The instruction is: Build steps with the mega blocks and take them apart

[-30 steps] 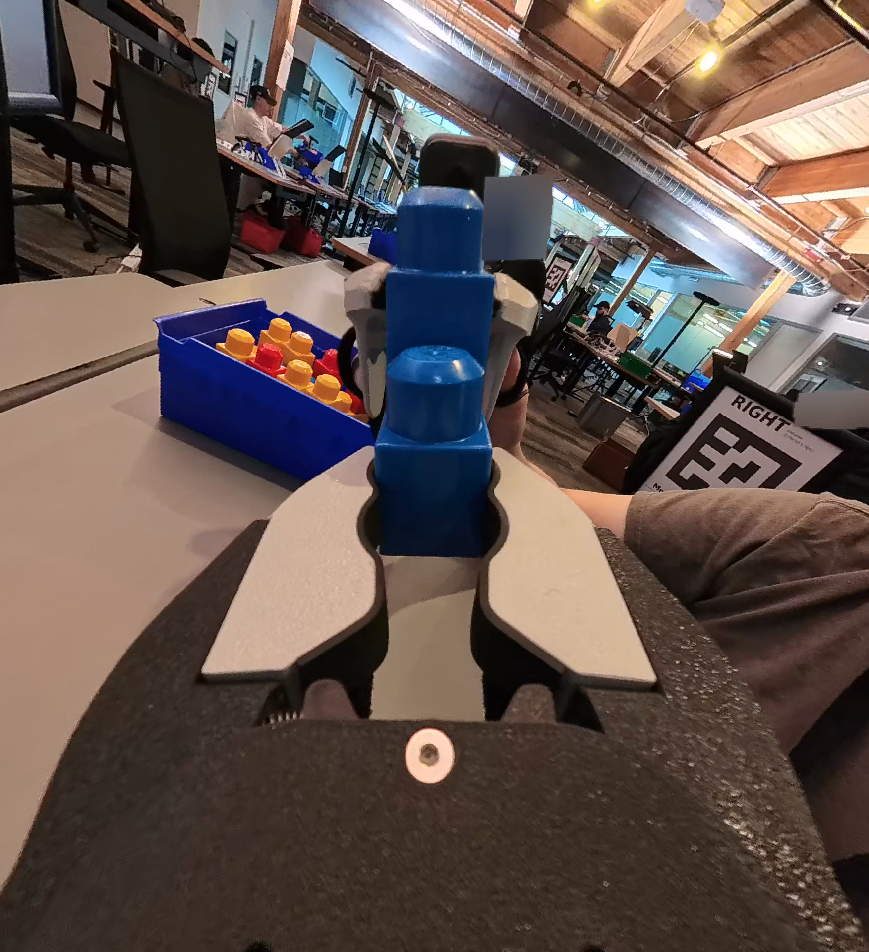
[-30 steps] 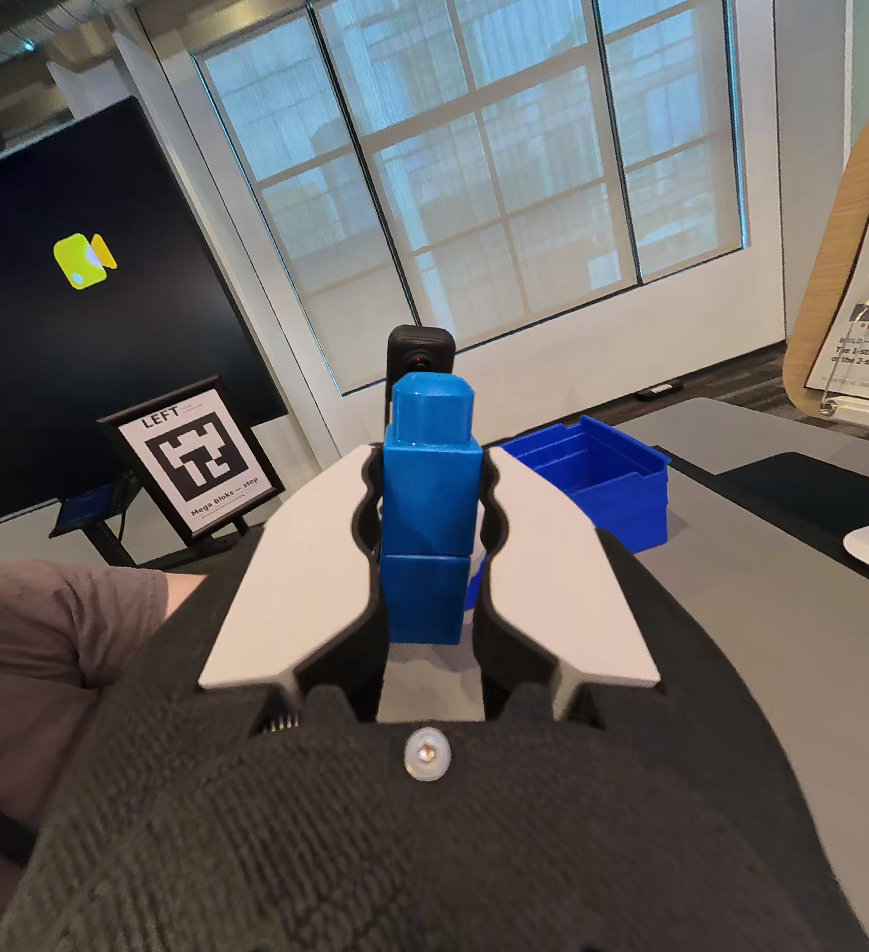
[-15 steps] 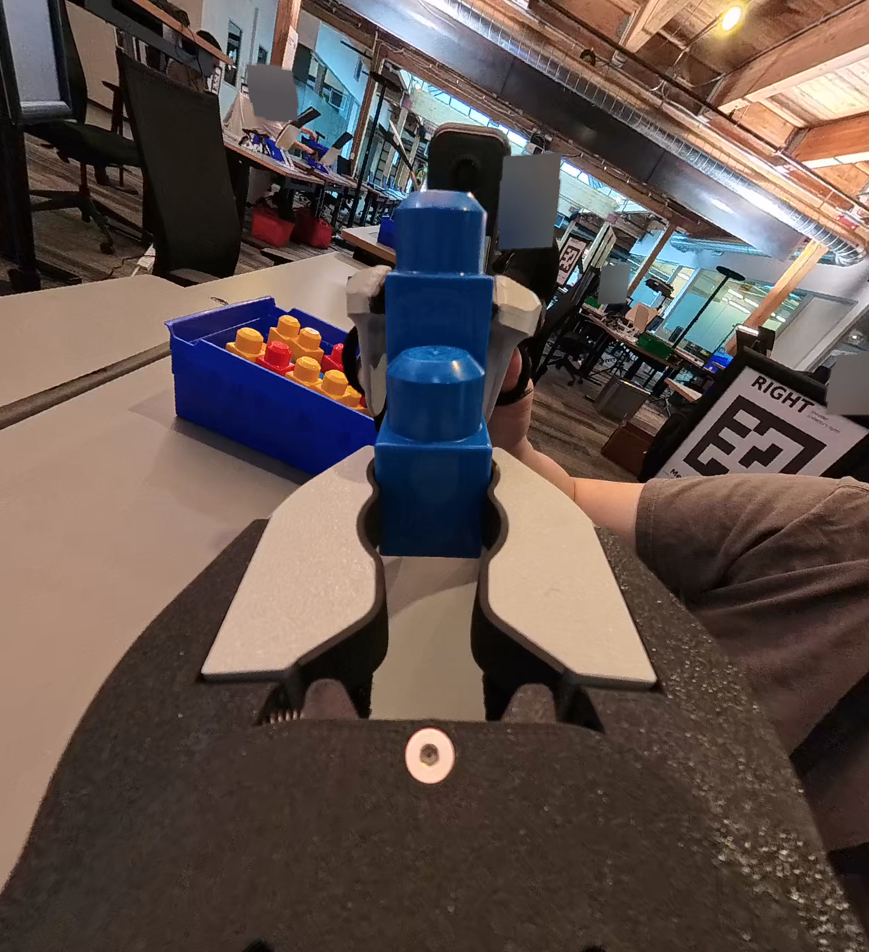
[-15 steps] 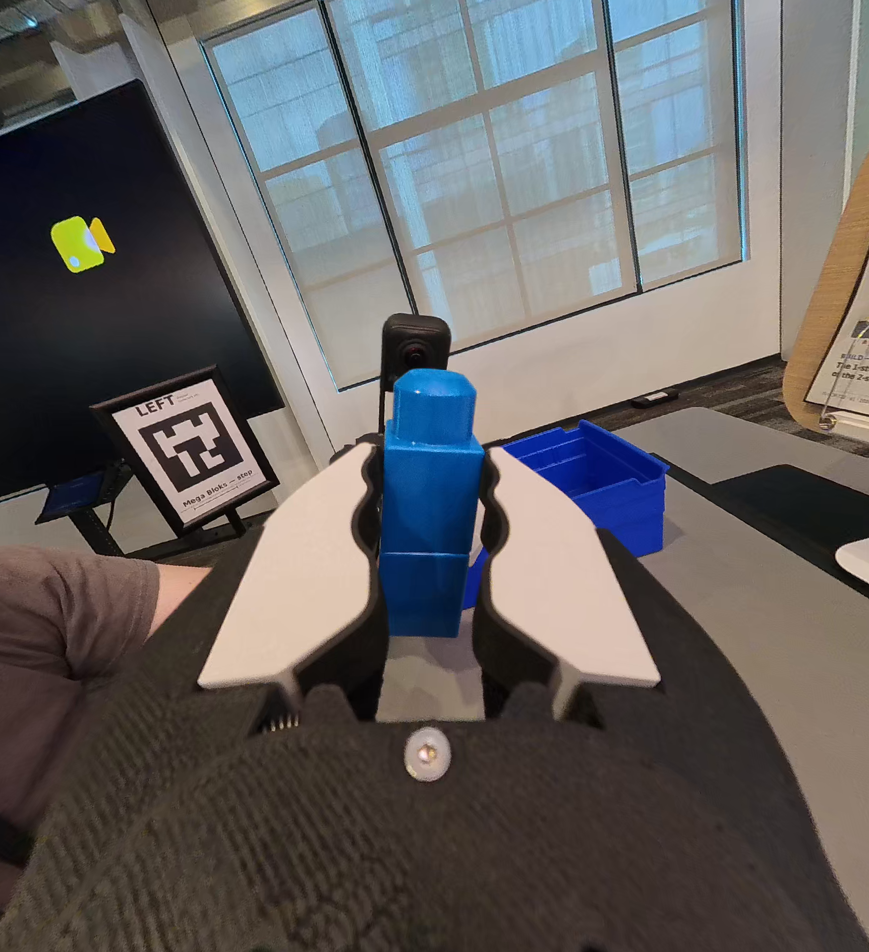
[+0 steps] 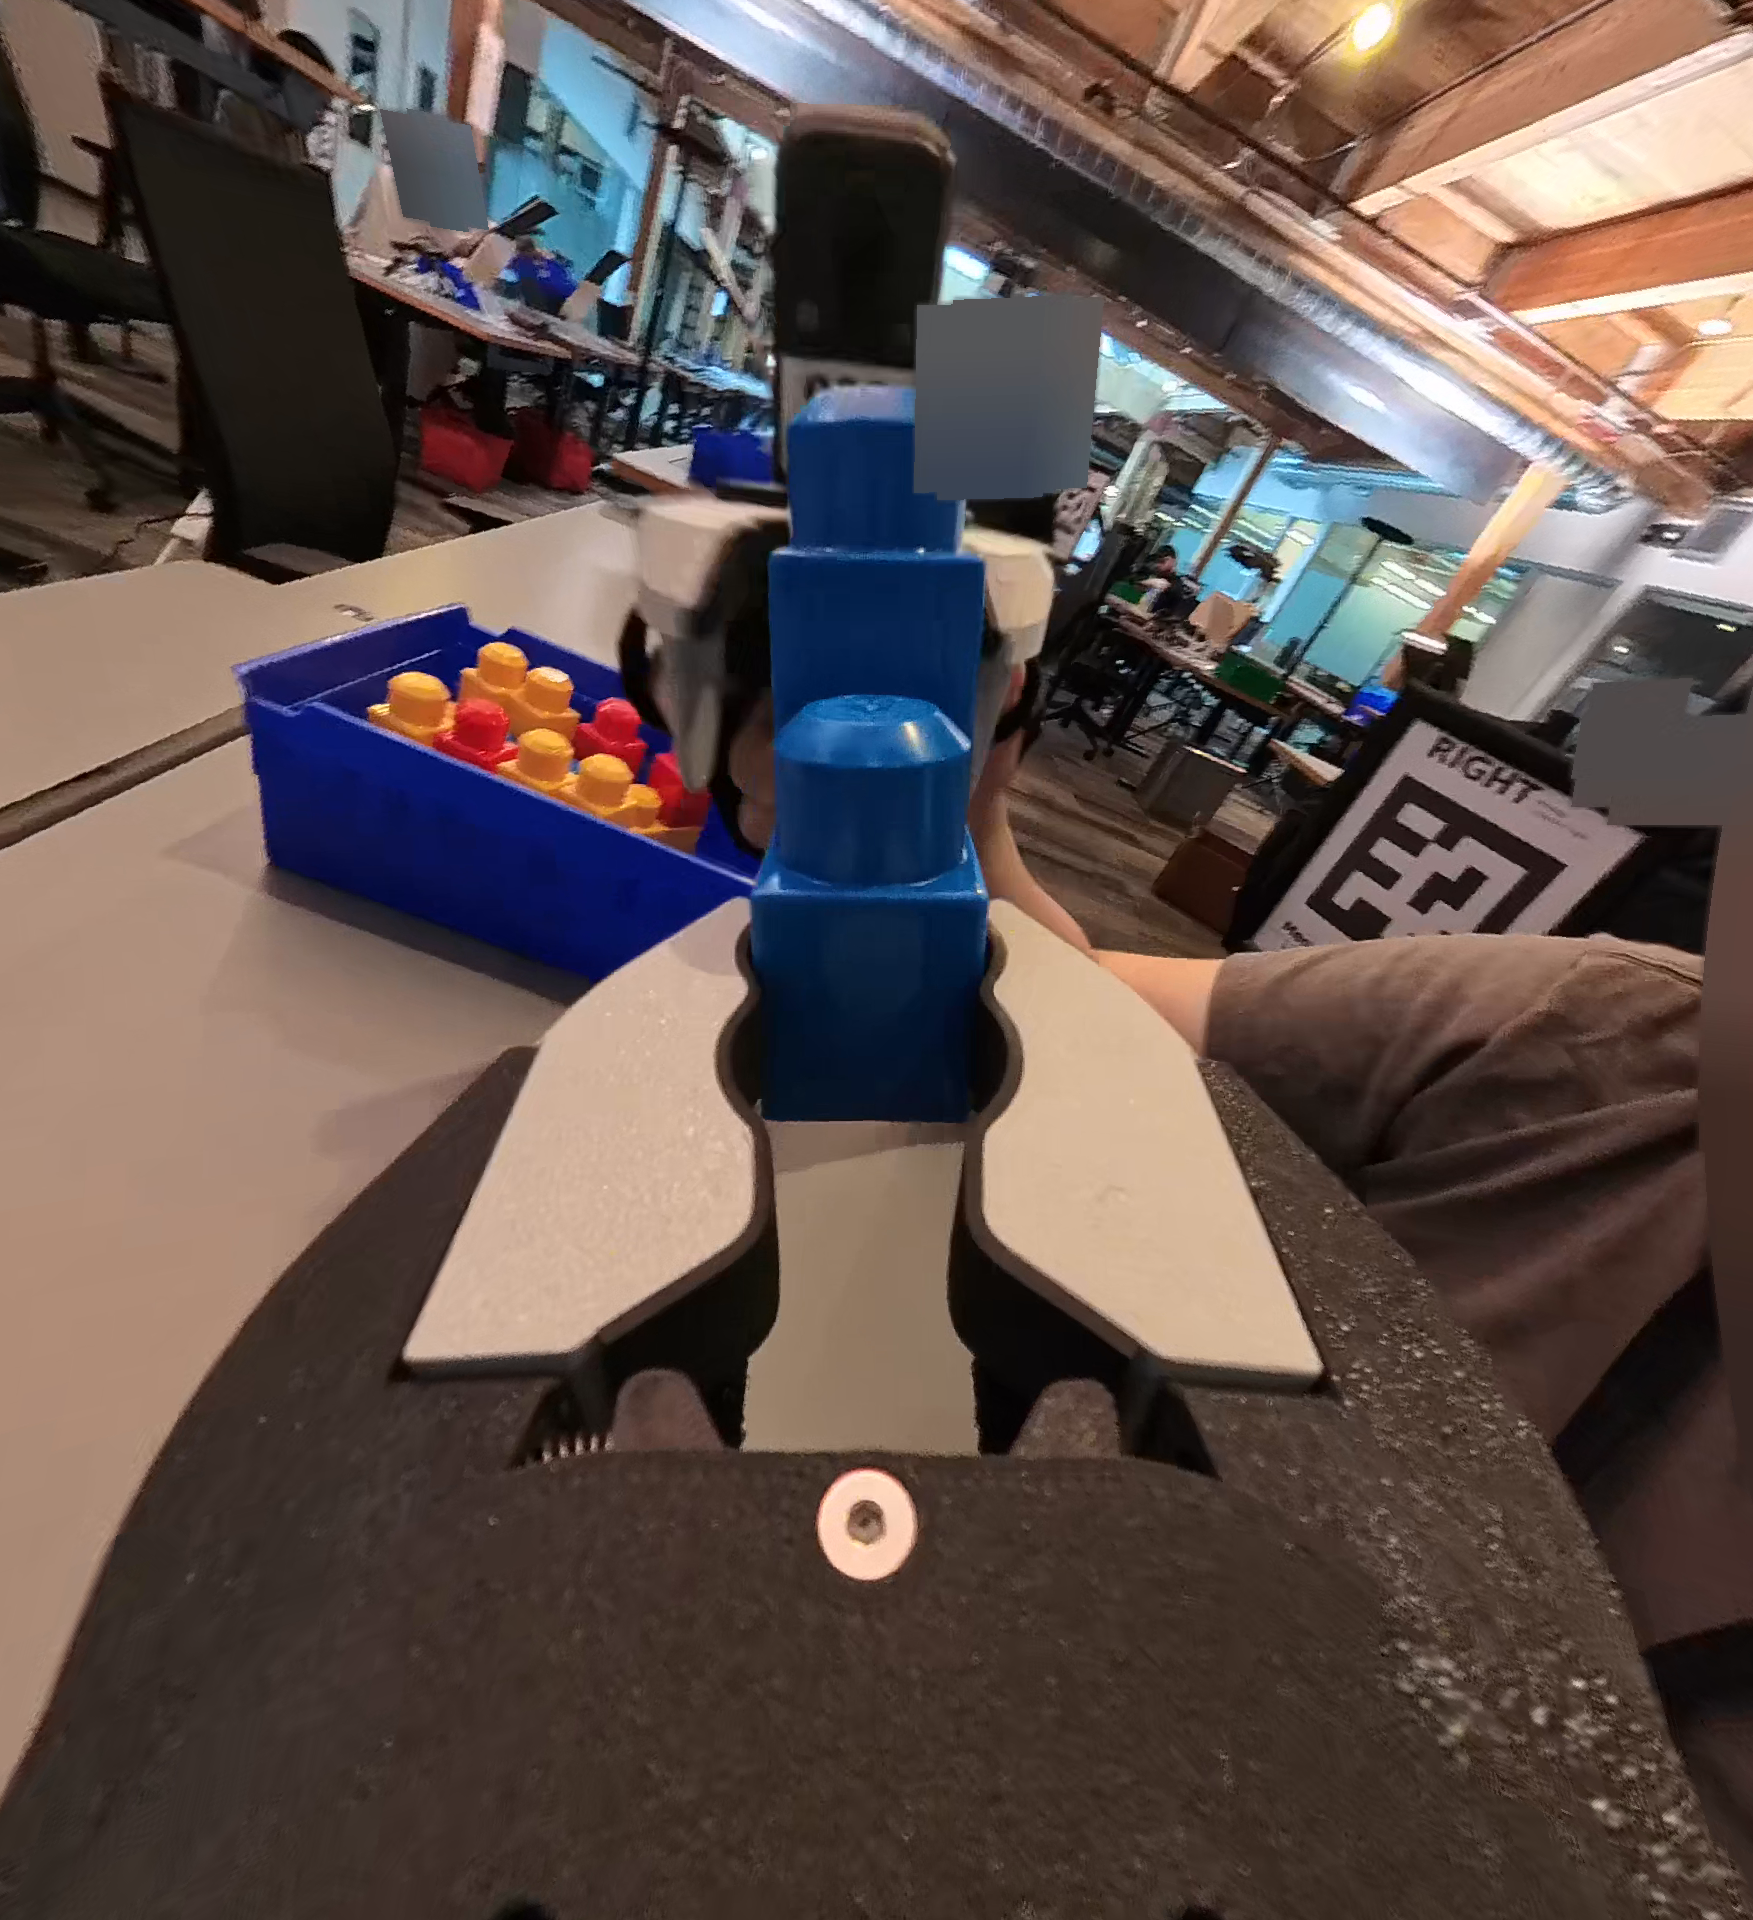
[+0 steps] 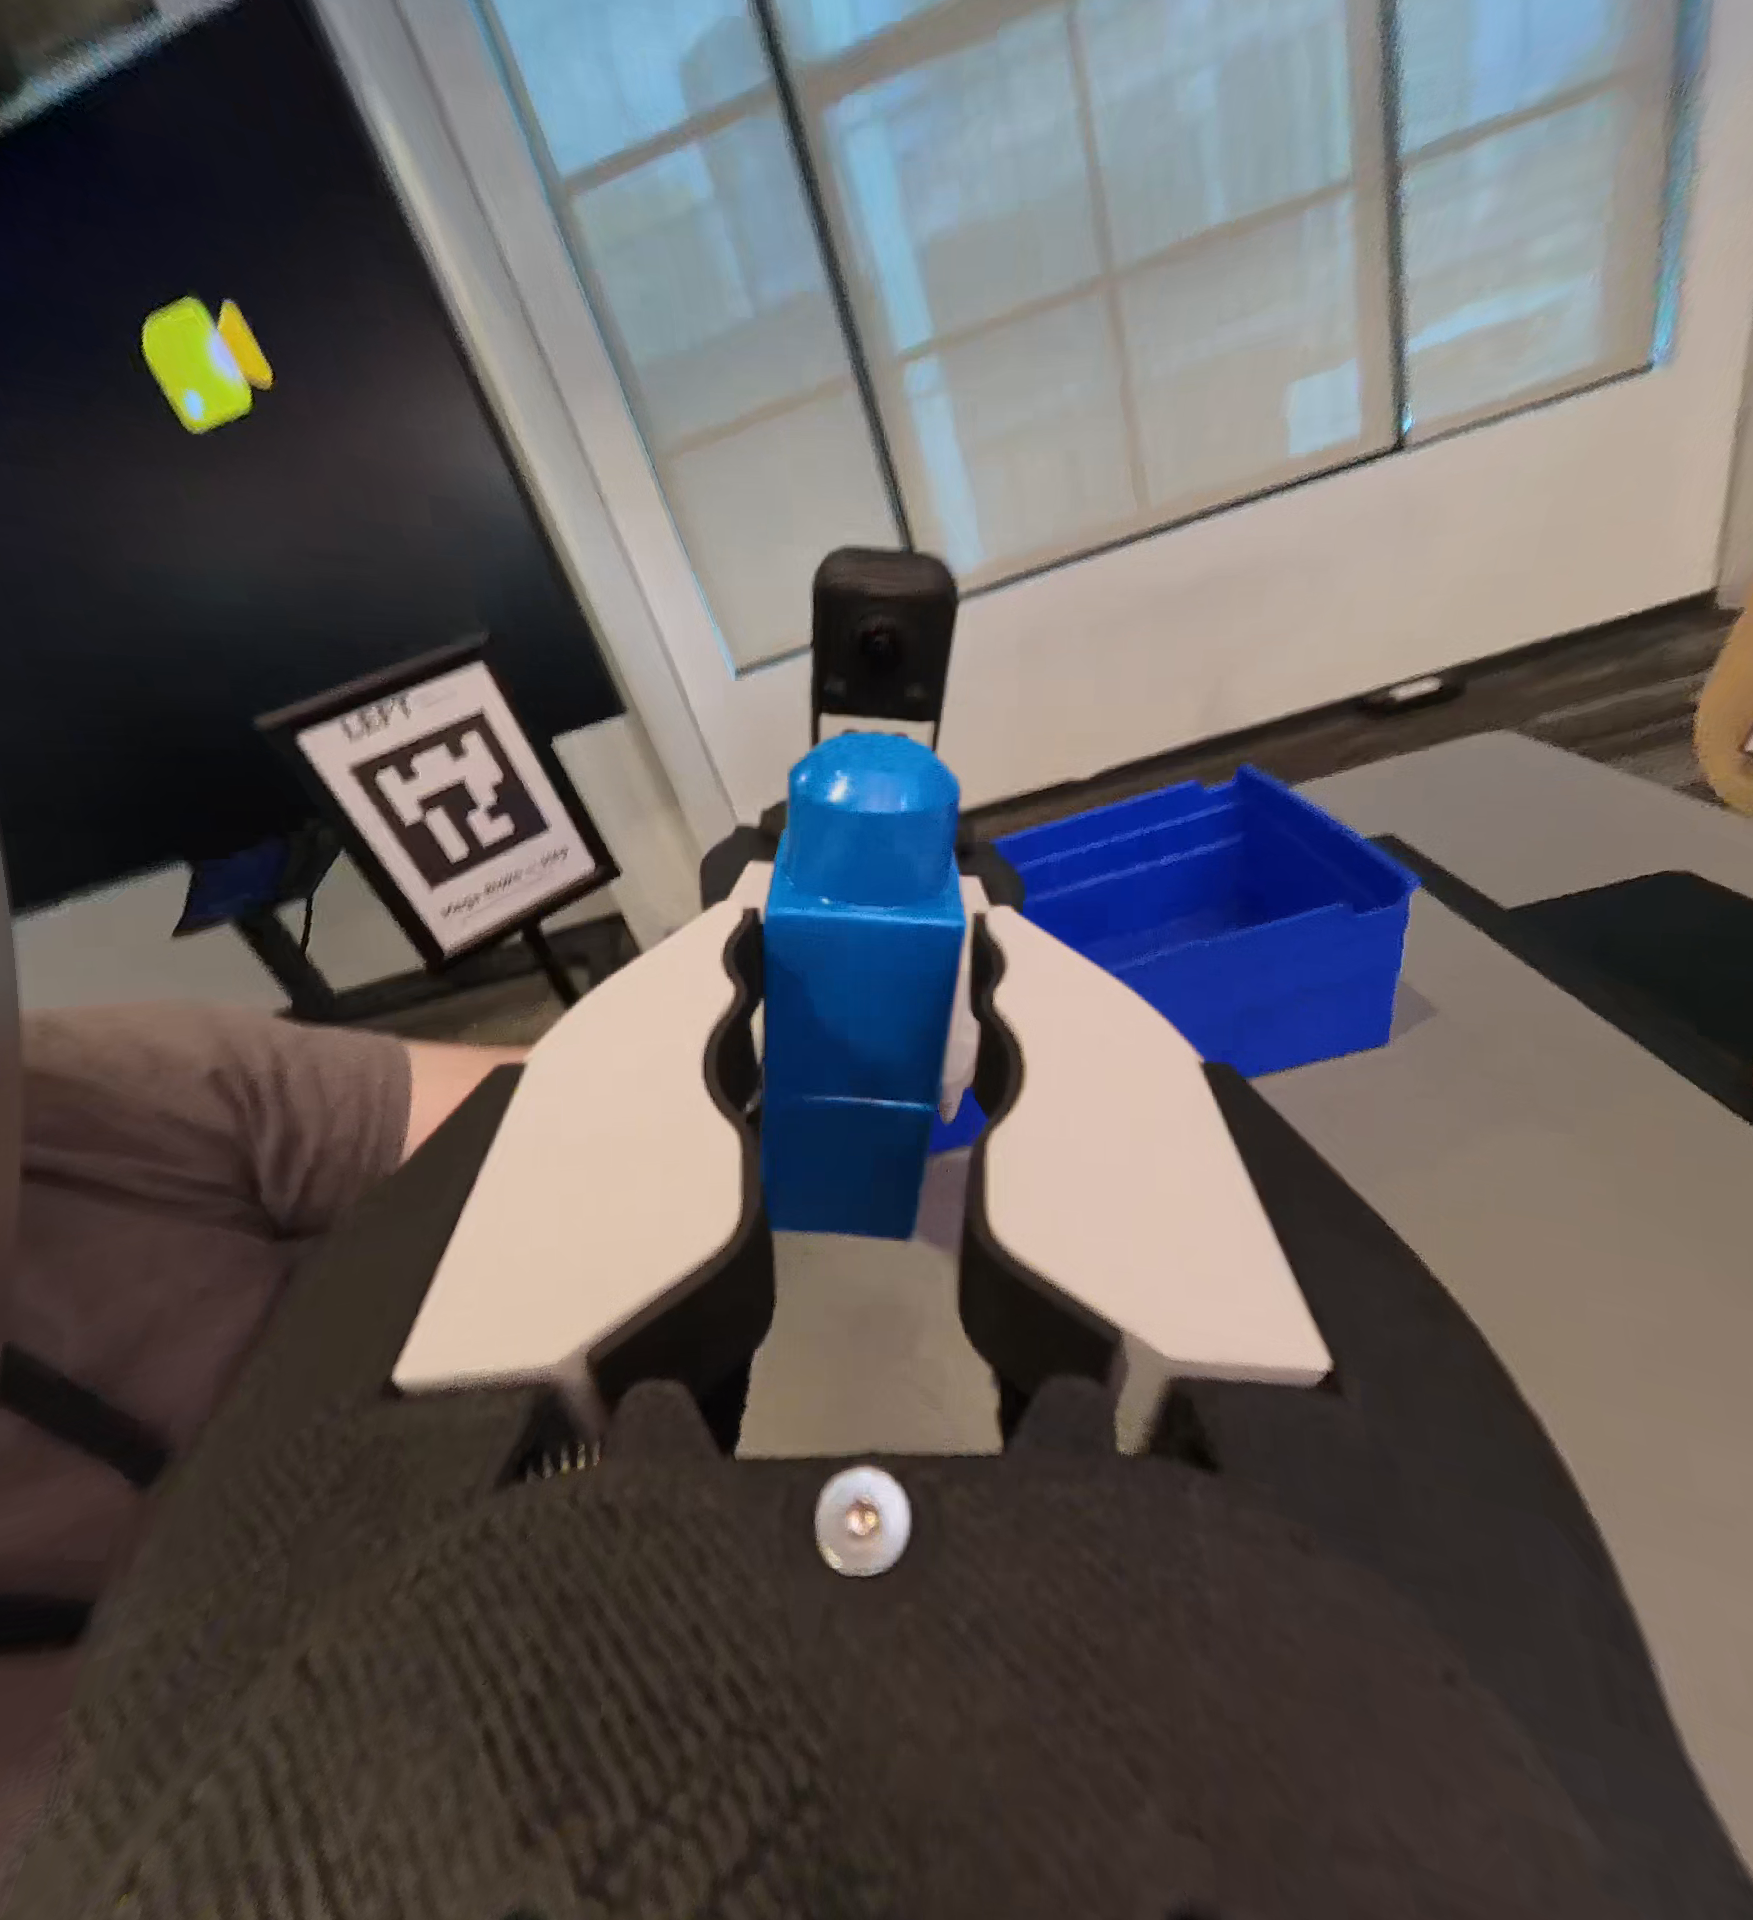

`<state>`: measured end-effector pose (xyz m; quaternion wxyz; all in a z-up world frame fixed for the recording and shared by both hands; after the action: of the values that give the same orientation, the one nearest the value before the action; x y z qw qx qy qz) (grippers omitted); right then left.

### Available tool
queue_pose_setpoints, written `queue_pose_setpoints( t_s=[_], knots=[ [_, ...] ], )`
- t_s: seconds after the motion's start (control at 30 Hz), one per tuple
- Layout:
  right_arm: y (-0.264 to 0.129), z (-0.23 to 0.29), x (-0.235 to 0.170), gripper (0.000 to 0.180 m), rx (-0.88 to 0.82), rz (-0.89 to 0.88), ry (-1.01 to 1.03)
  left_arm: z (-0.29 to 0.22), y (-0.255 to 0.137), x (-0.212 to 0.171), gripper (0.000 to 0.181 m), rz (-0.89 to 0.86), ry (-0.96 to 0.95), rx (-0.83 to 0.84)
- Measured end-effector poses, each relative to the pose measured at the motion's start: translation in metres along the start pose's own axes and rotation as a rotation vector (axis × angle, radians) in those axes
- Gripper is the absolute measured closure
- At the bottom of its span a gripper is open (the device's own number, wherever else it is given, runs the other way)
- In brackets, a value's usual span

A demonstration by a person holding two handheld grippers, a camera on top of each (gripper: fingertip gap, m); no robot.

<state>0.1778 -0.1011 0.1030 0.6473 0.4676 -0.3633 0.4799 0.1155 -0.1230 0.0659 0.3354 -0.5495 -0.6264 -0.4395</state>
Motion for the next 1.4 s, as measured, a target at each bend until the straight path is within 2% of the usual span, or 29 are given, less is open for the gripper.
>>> queue_pose_setpoints(
  t_s=[0.07, 0.2, 0.33, 0.47, 0.57, 0.67, 0.77, 0.8, 0.93, 1.03, 1.4],
  knots=[
    [-0.011, 0.004, 0.007, 0.123, -0.024, 0.082, -0.043, -0.001, -0.001, -0.002, 0.145, 0.030, 0.034, 0.002],
    [-0.035, 0.003, 0.010, 0.123, -0.117, 0.242, -0.163, 0.010, -0.004, -0.021, 0.145, 0.202, 0.136, 0.081],
    [-0.040, 0.006, -0.017, 0.120, -0.091, 0.437, -0.105, 0.011, 0.000, -0.027, 0.145, 0.213, 0.097, 0.055],
    [-0.029, 0.003, -0.036, 0.121, -0.065, 0.503, -0.101, 0.013, 0.001, -0.036, 0.145, 0.268, 0.105, 0.067],
    [-0.025, 0.002, -0.041, 0.122, -0.059, 0.508, -0.067, 0.010, 0.004, -0.039, 0.145, 0.275, 0.072, 0.046],
    [-0.024, 0.002, -0.046, 0.137, -0.035, 0.521, -0.024, 0.010, 0.005, -0.044, 0.145, 0.301, 0.072, 0.052],
    [-0.023, -0.001, -0.045, 0.137, -0.038, 0.504, 0.000, 0.011, 0.006, -0.045, 0.145, 0.304, 0.048, 0.072],
    [-0.023, -0.001, -0.046, 0.142, -0.032, 0.503, 0.007, 0.011, 0.006, -0.045, 0.145, 0.307, 0.035, 0.073],
    [-0.025, 0.000, -0.051, 0.143, -0.022, 0.540, 0.023, 0.009, 0.005, -0.048, 0.145, 0.334, -0.012, 0.080],
    [-0.023, -0.001, -0.048, 0.143, -0.020, 0.496, 0.095, 0.008, 0.004, -0.043, 0.145, 0.308, -0.098, 0.084],
    [-0.022, -0.009, -0.056, 0.143, -0.036, 0.495, 0.187, 0.013, 0.000, -0.048, 0.146, 0.334, -0.146, 0.111]
  ],
)
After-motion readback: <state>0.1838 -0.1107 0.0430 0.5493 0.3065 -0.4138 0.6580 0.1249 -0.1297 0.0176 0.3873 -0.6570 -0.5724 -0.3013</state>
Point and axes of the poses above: each gripper's, where its closed fingertips meet, y out along the fingers, x out of its top, z = x × y across the jaws, the point moved 3 cm from there along -y, back along the fingers, and after that the axes turned 11 degrees about -z, right-handed, at the moved point
